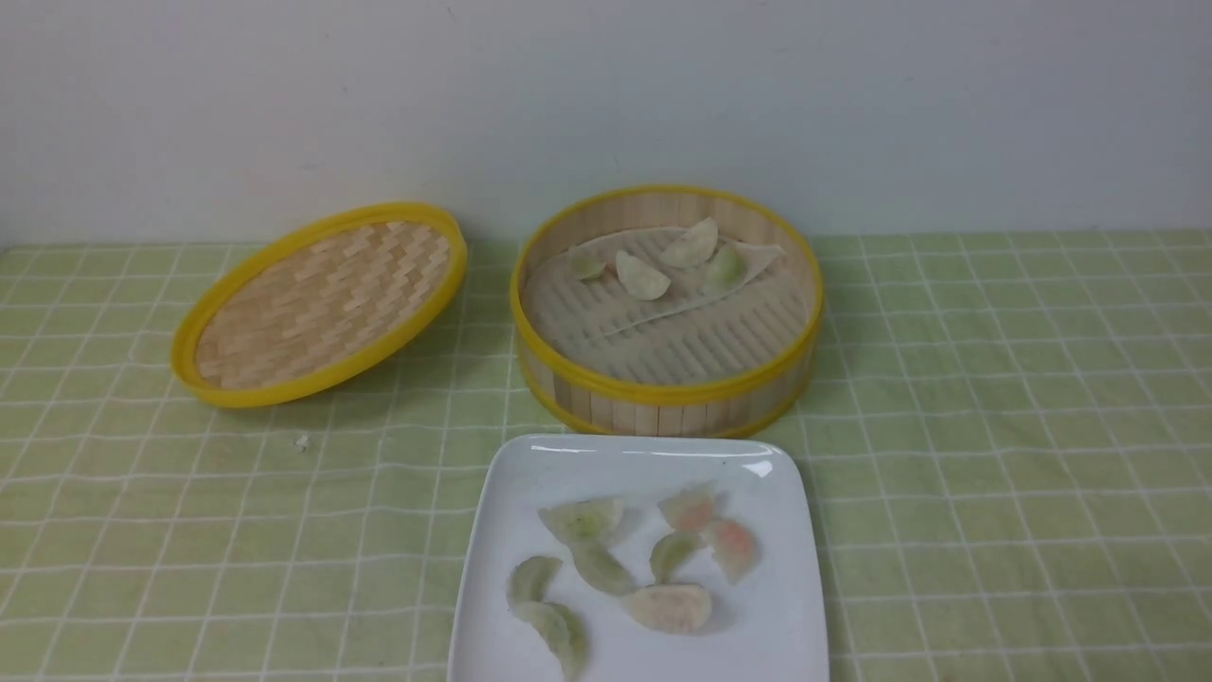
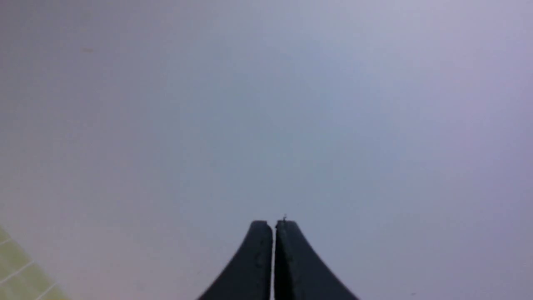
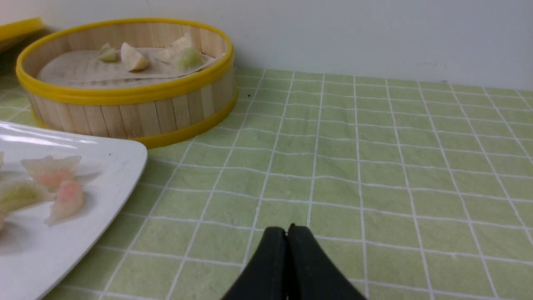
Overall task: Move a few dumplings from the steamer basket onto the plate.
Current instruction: Use the left arm to grab a dumpling from the steamer
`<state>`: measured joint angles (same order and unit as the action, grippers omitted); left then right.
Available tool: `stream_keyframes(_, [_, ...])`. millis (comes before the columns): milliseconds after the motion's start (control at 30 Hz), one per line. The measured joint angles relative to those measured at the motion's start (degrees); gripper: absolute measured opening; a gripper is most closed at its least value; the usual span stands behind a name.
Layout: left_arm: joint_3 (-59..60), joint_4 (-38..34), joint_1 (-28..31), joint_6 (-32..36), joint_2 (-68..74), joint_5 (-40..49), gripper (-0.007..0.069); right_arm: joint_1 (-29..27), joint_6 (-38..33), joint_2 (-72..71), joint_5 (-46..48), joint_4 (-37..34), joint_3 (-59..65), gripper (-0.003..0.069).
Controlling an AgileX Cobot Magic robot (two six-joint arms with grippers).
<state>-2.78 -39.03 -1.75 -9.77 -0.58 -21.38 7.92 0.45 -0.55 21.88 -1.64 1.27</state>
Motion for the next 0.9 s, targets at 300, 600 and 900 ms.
stream_keyframes(300, [-29.1,19.53,0.0,-1.74,19.29,24.65,-0.0006,0.0,6.5,0.0,-19.24,-29.91,0.44,-0.0016])
stream_keyframes(600, [-53.27,19.48,0.0,10.13,56.37,71.9,-0.0006,0.0,-0.09,0.0,-24.37,-37.4,0.44,-0.0016])
stream_keyframes(900, [-59.57,9.91,-4.38,26.84,79.22,75.23,-0.0006,0.0,-2.65,1.12,-23.28,-38.17,-1.3,-0.0016])
